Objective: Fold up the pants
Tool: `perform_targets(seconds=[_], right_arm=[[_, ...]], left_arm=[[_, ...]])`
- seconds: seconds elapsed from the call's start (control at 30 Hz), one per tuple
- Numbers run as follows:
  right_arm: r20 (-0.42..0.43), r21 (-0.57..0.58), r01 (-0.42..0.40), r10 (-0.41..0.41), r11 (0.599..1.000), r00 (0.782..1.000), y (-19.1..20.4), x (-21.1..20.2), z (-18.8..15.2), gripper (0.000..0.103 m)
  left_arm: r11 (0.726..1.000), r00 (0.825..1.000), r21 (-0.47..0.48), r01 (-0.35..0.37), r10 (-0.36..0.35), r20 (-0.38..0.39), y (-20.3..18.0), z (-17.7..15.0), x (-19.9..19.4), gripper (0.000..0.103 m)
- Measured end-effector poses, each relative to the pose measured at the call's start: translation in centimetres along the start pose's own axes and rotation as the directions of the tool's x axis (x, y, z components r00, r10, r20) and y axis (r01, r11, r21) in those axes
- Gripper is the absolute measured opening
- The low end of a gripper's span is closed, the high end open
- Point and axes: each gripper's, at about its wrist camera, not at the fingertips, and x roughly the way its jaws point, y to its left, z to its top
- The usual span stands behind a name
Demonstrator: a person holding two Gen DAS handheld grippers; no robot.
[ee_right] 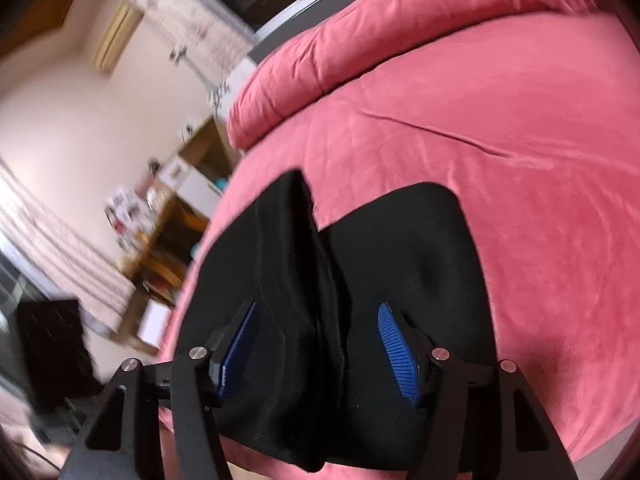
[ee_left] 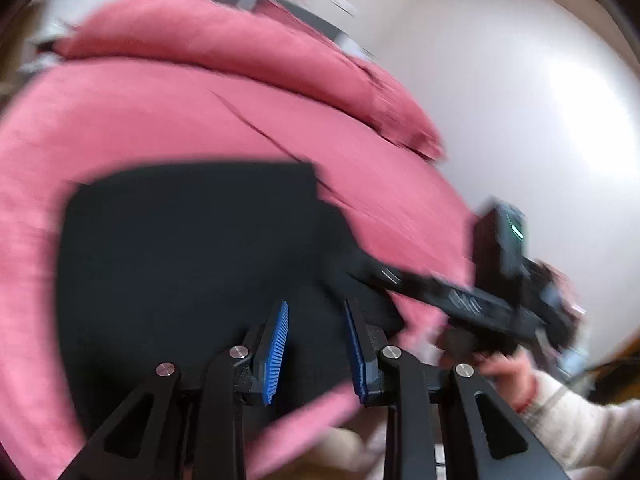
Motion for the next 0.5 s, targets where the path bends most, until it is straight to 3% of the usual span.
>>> perform_targets(seconds=[0.07,0.13,0.2,0.23,0.37,0.5], right_arm=[[-0.018,-0.035,0.041,-0.042,0.999,0.999,0.3,0.9,0.0,0.063],[-0.034,-0.043,0.051,-0.052,0.998,0.998,0.4,1.6,-0.1,0.063],[-0.045,-0.055,0.054,-0.056,0.997,0.997,0.6,2.2,-0.1,0.066],[-0.05,-0.069,0.059,-0.062,0.996,0.997,0.9,2.5,-0.1,0.067],[-0.057,-0.118,0.079,-0.086,0.99,0.995,2.0,3.5,-0.3,0.069],[-0.053,-0.142,0.106,-0.115,0.984,0.992,2.3,4.0,-0.5,0.069]], left_arm=[[0.985,0.984,-0.003,-0.173,0.173,0.046,1.8,0.3,-1.3,0.028],[0.939,0.937,-0.021,-0.342,0.343,0.069,3.6,0.3,-2.1,0.028],[0.893,0.892,-0.046,-0.447,0.449,0.059,5.6,0.1,-2.5,0.03],[0.882,0.883,-0.067,-0.466,0.469,0.033,6.6,-0.1,-2.4,0.03],[0.876,0.888,-0.154,-0.458,0.459,-0.028,9.6,-1.7,-2.7,0.033],[0.868,0.874,-0.11,-0.484,0.485,-0.015,8.9,-1.9,-2.7,0.034]])
